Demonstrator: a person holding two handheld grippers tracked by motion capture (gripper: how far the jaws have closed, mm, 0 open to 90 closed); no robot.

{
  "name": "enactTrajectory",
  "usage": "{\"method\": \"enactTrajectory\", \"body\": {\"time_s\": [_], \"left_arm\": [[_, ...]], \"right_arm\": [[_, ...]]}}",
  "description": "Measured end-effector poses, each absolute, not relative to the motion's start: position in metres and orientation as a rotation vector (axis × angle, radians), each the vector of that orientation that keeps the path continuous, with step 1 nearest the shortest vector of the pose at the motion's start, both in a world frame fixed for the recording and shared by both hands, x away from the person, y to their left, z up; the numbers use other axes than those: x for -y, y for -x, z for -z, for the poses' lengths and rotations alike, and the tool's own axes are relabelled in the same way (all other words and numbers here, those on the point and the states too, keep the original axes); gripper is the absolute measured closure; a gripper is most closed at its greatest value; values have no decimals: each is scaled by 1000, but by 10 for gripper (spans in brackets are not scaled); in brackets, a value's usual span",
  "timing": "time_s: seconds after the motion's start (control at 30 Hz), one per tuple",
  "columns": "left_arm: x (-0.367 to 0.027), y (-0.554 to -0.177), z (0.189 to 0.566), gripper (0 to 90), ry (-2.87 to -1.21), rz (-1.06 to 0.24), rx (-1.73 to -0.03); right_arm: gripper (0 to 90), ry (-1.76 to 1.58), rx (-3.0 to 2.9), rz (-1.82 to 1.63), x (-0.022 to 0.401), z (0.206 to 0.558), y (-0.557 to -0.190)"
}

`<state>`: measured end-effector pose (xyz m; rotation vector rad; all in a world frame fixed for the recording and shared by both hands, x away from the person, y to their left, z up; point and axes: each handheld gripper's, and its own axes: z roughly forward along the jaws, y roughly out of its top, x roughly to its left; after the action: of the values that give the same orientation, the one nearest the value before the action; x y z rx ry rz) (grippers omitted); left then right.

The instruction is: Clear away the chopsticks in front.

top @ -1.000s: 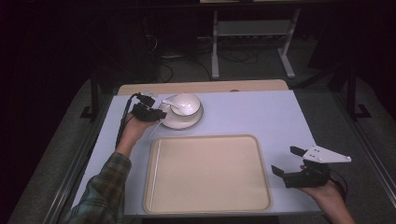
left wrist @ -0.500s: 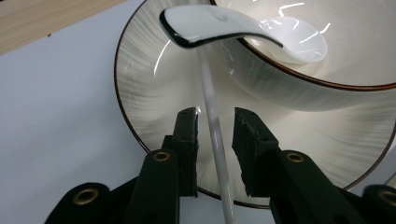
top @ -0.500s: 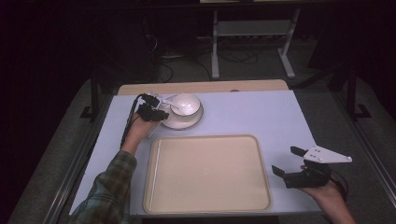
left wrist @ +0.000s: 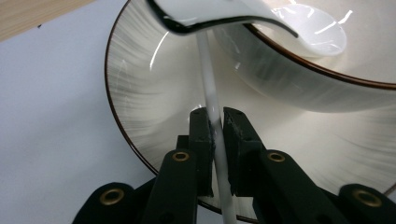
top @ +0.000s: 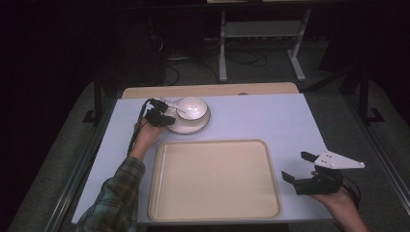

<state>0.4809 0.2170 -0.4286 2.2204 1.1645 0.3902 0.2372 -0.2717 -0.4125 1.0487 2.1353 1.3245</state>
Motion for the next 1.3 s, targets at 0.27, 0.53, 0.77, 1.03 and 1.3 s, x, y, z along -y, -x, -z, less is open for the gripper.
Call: {"method": "enactTrajectory", "body": {"time_s": [0.27,0.53,0.77,1.03,1.3], "left_arm": [[-219,-482,429,843,-2200,-395,-1199],[-227,-479,419,845,-2155,-399,-1211],[-242,-473,407,846,-2138,-393,-1222],[-259,-458,402,846,-2125,-382,-1226],[-275,-439,403,847,-2094,-362,-1228]], "right_arm": [[14,-1047,-2134,-1326,272,412,-237],[14,-1049,-2132,-1327,272,412,-237],[14,-1048,-2130,-1329,272,412,-237],[14,-1046,-2130,-1328,271,412,-237],[14,-1043,-2132,-1326,270,411,-236]]}}
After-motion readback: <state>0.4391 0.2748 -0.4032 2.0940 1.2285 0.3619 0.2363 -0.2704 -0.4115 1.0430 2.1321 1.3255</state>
